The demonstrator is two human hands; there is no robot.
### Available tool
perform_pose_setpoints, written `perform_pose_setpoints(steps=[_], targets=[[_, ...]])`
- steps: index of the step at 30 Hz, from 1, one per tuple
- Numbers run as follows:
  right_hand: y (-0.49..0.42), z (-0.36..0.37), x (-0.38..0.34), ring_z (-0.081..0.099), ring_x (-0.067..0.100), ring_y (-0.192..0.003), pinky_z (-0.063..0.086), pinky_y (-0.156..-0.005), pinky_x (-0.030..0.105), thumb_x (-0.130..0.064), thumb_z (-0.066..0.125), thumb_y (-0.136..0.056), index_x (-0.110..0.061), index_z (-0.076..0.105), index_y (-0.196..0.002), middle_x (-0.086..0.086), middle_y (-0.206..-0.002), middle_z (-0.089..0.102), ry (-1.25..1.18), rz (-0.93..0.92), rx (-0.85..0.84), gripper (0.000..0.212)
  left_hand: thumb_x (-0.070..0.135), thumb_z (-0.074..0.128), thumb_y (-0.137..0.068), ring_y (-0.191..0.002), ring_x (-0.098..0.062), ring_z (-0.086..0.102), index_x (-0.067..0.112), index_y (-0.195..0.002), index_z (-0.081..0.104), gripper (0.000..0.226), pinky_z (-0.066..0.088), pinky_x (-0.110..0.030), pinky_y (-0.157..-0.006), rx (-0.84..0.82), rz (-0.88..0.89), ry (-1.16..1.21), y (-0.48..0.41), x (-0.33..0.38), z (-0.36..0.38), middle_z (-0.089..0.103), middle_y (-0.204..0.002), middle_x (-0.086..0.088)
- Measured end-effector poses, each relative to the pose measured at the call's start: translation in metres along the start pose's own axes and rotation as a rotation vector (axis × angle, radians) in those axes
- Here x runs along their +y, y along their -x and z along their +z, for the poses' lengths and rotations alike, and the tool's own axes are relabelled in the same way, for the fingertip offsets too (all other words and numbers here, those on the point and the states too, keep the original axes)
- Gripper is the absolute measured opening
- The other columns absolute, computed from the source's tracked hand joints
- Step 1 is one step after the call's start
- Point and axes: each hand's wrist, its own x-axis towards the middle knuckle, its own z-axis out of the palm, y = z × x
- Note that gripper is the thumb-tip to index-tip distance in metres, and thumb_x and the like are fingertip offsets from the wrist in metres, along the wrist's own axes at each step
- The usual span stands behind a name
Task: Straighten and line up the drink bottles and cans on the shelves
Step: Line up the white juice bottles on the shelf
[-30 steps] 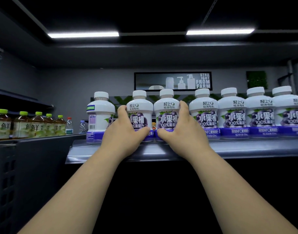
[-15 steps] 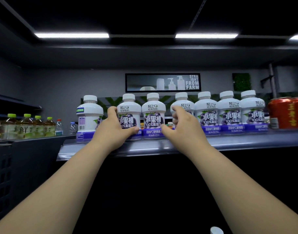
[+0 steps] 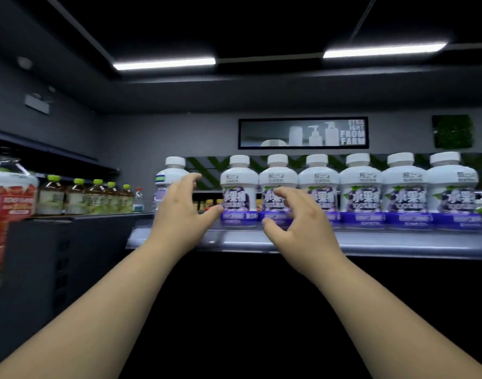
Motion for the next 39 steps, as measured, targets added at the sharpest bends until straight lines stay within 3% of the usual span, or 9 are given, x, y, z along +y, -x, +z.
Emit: perform_pose_setpoints(steps=[7,11,15,19,21,24,27,32,39], targets=[[-0.021,0.052,-0.034,0.047,0.013,-0.114,0.030,-0.092,0.017,-0.022,0.069,-0.086,-0.015,0.056,-0.131,-0.001,-0.124,0.056,-0.006,-0.093,0.048,0.048,0.046,0.081,-0.071,-0.118,-0.030,0.050,0.021,-0.137,0.034,0.085,0.043,-0.047,-0.102,0.019,-0.205,-0.063,-0.013,-0.048,-0.025,0.049,-0.129,-0.010],[-0.032,0.075,-0.033,0.051,0.027,-0.113,0.042,-0.099,0.040,-0.028,0.063,-0.079,-0.009,0.061,-0.124,0.007,-0.122,0.060,0.150,-0.129,0.190,0.049,0.057,0.083,-0.064,-0.118,-0.033,0.051,0.017,-0.139,0.029,0.101,0.045,-0.048,-0.099,-0.062,-0.270,-0.068,-0.028,-0.056,-0.022,0.049,-0.131,-0.012],[-0.033,0.084,-0.029,0.051,0.031,-0.111,0.043,-0.097,0.045,-0.032,0.064,-0.076,-0.009,0.063,-0.122,0.010,-0.120,0.059,0.229,-0.085,0.281,0.051,0.056,0.083,-0.065,-0.109,-0.035,0.056,0.012,-0.134,0.027,0.099,0.046,-0.042,-0.089,-0.109,-0.278,-0.169,-0.042,-0.058,-0.019,0.054,-0.122,-0.012],[-0.030,0.088,-0.026,0.053,0.032,-0.108,0.044,-0.093,0.046,-0.036,0.065,-0.074,-0.012,0.063,-0.120,0.009,-0.116,0.059,0.303,-0.065,0.339,0.052,0.037,0.084,-0.065,-0.097,-0.019,0.060,0.021,-0.130,0.038,0.082,0.050,-0.037,-0.089,-0.244,-0.204,0.167,-0.050,-0.055,-0.012,0.060,-0.113,0.002],[-0.029,0.090,-0.025,0.053,0.033,-0.113,0.040,-0.096,0.048,-0.042,0.066,-0.071,-0.015,0.064,-0.120,0.009,-0.120,0.059,0.360,-0.037,0.373,0.056,0.041,0.081,-0.062,-0.097,-0.017,0.063,0.029,-0.126,0.043,0.075,0.052,-0.039,-0.091,-0.298,-0.190,0.246,-0.050,-0.051,-0.004,0.064,-0.114,0.001],[-0.030,0.092,-0.023,0.043,0.032,-0.126,0.024,-0.103,0.048,-0.051,0.067,-0.067,-0.020,0.062,-0.125,0.012,-0.131,0.055,0.409,0.052,0.412,0.067,0.066,0.078,-0.058,-0.106,-0.025,0.060,0.026,-0.126,0.037,0.089,0.050,-0.044,-0.092,-0.294,-0.193,0.105,-0.042,-0.043,0.007,0.060,-0.118,-0.001],[-0.030,0.091,-0.020,0.028,0.031,-0.138,0.015,-0.111,0.054,-0.057,0.067,-0.070,-0.024,0.053,-0.136,0.013,-0.145,0.044,0.453,0.098,0.378,0.075,0.071,0.070,-0.066,-0.107,-0.032,0.060,0.020,-0.131,0.030,0.091,0.049,-0.044,-0.087,-0.204,-0.160,-0.045,-0.036,-0.043,0.011,0.061,-0.121,-0.006],[-0.032,0.088,-0.022,-0.009,0.036,-0.150,0.000,-0.120,0.058,-0.076,0.061,-0.075,-0.034,0.014,-0.155,0.007,-0.163,-0.002,0.454,0.265,0.233,0.102,0.069,0.067,-0.072,-0.105,-0.031,0.060,0.022,-0.135,0.028,0.088,0.049,-0.043,-0.085,-0.194,-0.128,-0.074,-0.033,-0.043,0.009,0.063,-0.119,-0.005],[-0.032,0.082,-0.025,-0.014,0.032,-0.150,0.000,-0.121,0.054,-0.062,0.062,-0.082,-0.034,0.009,-0.156,0.001,-0.163,-0.010,0.393,0.283,0.171,0.095,0.069,0.062,-0.076,-0.110,-0.033,0.059,0.021,-0.141,0.025,0.089,0.048,-0.042,-0.084,-0.173,-0.085,-0.122,-0.029,-0.043,0.009,0.062,-0.124,-0.006]])
